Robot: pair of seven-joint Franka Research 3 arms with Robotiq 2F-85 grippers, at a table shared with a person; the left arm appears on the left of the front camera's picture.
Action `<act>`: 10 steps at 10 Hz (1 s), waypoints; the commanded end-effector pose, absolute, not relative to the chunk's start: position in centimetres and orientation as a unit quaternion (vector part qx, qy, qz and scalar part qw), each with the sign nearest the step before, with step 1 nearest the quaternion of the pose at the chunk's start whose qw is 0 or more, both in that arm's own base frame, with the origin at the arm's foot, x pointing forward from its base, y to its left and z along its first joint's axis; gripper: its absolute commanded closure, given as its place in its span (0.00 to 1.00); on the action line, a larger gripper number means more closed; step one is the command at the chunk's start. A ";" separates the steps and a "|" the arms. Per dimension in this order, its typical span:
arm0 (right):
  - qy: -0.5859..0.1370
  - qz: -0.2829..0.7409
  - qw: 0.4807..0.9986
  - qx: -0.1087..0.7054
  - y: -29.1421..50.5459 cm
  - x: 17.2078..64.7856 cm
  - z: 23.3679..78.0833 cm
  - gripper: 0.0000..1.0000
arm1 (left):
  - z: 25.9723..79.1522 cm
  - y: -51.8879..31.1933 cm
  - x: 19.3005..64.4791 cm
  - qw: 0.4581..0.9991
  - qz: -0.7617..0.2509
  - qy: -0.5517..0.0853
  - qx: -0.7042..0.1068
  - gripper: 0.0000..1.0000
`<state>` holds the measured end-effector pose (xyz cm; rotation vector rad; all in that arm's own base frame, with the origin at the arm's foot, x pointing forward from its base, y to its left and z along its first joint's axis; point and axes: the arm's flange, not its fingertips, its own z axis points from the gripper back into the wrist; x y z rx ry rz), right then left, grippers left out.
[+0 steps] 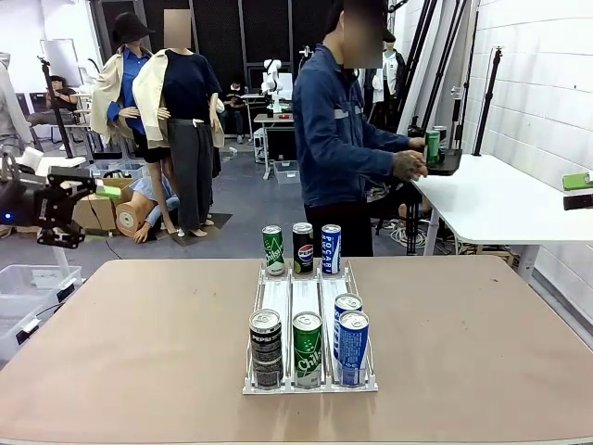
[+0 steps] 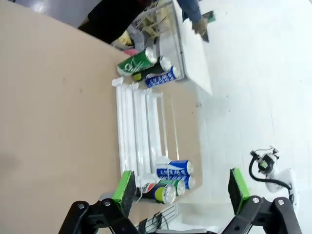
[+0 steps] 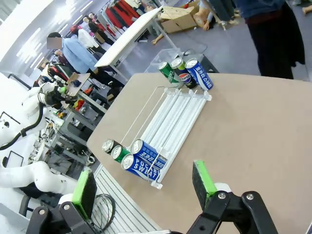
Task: Retrieve and hand over the desired beverage to the person.
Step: Place the picked can on the Handle tray extended by the person.
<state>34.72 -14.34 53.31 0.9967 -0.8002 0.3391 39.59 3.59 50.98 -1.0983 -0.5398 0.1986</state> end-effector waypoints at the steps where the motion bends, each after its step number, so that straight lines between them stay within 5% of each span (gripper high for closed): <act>1: -0.379 0.159 0.781 0.470 -14.3 34.9 53.4 0.00 | 50.3 2.8 40.6 0.810 0.084 -0.266 -0.516 0.00; 10: -0.379 0.159 0.781 0.470 -14.3 34.9 53.4 0.00 | 50.9 2.8 40.2 0.813 0.092 -0.252 -0.517 0.00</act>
